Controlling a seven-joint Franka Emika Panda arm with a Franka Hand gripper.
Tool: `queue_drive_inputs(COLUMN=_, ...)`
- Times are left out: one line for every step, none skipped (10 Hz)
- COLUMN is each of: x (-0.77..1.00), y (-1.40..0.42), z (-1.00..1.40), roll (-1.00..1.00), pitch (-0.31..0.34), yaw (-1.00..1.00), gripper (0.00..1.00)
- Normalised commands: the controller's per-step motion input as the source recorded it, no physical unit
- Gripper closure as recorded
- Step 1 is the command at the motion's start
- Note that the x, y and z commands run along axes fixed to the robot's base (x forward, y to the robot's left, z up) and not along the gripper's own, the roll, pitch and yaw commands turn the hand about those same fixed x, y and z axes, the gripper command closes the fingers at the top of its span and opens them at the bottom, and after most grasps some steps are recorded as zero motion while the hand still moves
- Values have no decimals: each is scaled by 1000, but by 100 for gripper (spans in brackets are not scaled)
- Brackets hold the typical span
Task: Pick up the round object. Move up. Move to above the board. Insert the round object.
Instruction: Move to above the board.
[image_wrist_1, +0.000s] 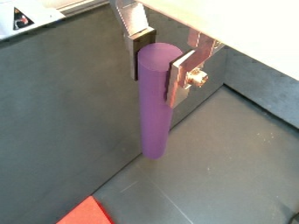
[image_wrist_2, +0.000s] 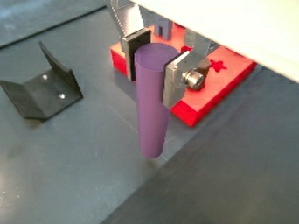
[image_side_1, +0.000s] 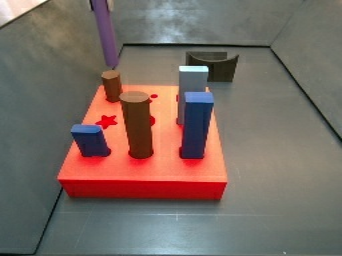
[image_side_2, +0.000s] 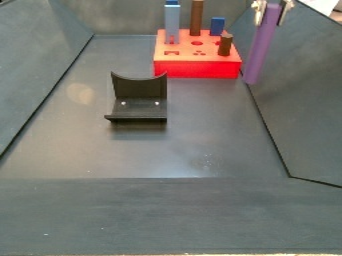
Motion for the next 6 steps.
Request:
queue_drive_inputs(x=174, y=-406, z=1000, roll=526, pitch=-84, yaw=168, gripper=100)
queue_drive_inputs(x=123, y=-341, z=1000, roll=472, pitch=-15, yaw=131, gripper=100)
queue_drive_inputs(x=71, y=-175, z=837, roll=294, pitch=8, yaw=78, gripper=100)
queue_drive_inputs(x=41, y=-96, z=684, roll=189, pitch=14, yaw=49, gripper=100)
queue_drive_inputs(x=20, y=-54, z=526, roll=141, pitch=21, yaw=34, gripper=100)
queue_drive_inputs(x=11, y=-44, z=364, roll=118, pitch=27, yaw=32, gripper=100)
